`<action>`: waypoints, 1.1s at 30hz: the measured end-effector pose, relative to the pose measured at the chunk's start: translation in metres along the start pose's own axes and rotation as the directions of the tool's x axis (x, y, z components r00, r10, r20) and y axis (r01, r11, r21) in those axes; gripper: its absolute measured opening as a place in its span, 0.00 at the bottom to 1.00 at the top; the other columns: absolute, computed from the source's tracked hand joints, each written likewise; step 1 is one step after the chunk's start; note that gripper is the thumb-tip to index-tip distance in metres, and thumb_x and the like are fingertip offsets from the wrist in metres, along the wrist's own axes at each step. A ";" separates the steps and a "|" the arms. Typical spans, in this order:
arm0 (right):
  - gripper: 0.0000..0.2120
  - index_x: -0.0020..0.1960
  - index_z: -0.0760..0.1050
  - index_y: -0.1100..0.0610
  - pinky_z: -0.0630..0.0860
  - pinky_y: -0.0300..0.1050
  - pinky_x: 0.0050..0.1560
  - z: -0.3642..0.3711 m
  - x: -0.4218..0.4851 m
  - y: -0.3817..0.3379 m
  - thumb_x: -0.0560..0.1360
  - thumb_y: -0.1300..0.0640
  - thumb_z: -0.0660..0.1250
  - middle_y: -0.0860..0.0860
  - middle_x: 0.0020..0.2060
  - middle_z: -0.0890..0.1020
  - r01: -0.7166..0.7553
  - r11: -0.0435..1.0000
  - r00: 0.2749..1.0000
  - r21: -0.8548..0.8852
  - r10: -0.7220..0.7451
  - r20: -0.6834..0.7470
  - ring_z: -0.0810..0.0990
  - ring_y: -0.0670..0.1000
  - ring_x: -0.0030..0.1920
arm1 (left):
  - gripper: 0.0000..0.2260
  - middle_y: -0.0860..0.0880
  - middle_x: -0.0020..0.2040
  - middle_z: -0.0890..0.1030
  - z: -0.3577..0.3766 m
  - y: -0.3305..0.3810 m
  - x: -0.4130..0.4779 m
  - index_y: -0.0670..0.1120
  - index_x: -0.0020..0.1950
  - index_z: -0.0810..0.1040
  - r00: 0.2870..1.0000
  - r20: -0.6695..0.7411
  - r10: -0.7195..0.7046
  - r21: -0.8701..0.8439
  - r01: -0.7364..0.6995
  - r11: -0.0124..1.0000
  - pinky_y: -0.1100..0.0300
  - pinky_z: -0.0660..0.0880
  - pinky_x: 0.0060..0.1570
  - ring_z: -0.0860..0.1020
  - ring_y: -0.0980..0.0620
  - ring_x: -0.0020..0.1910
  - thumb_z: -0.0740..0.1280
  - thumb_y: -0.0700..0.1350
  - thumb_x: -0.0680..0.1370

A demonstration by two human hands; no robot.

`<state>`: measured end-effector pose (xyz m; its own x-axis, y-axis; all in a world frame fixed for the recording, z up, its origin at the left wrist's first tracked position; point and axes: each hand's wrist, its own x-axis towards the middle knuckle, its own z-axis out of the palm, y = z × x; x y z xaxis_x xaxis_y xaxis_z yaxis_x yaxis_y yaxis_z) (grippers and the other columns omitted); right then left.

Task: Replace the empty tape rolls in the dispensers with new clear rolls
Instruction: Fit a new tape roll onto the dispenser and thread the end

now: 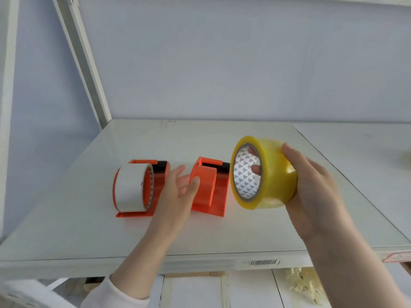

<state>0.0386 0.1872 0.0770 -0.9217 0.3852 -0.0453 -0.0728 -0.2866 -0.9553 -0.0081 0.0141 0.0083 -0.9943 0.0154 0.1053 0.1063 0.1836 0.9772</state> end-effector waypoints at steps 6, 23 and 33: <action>0.12 0.56 0.78 0.55 0.80 0.45 0.46 0.003 0.001 0.029 0.75 0.53 0.63 0.46 0.40 0.86 -0.032 0.999 0.999 0.009 0.032 -0.011 0.84 0.44 0.40 | 0.10 0.46 0.47 0.84 0.016 -0.003 -0.002 0.45 0.52 0.76 0.995 0.062 0.083 0.052 -0.086 0.995 0.56 0.76 0.52 0.81 0.50 0.48 0.58 0.47 0.80; 0.18 0.65 0.74 0.54 0.76 0.53 0.60 0.035 0.005 0.051 0.76 0.52 0.63 0.49 0.50 0.84 -0.088 0.996 0.994 -0.019 0.089 0.062 0.82 0.50 0.53 | 0.18 0.48 0.61 0.78 0.039 0.022 -0.012 0.48 0.64 0.72 0.994 0.111 -0.005 -0.248 0.033 0.968 0.59 0.73 0.60 0.77 0.55 0.59 0.50 0.51 0.81; 0.14 0.60 0.73 0.48 0.75 0.47 0.60 0.033 0.011 0.064 0.75 0.52 0.64 0.51 0.54 0.80 0.033 0.982 0.986 -0.184 -0.002 0.166 0.78 0.48 0.57 | 0.16 0.60 0.48 0.82 0.036 0.017 -0.014 0.56 0.55 0.75 0.987 0.156 0.035 -0.189 -0.004 0.982 0.75 0.73 0.44 0.79 0.68 0.47 0.53 0.57 0.74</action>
<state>0.0107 0.1439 0.0249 -0.9720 0.2349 0.0058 -0.0319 -0.1074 -0.9937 0.0073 0.0524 0.0163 -0.9786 0.1745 0.1090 0.1097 -0.0058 0.9939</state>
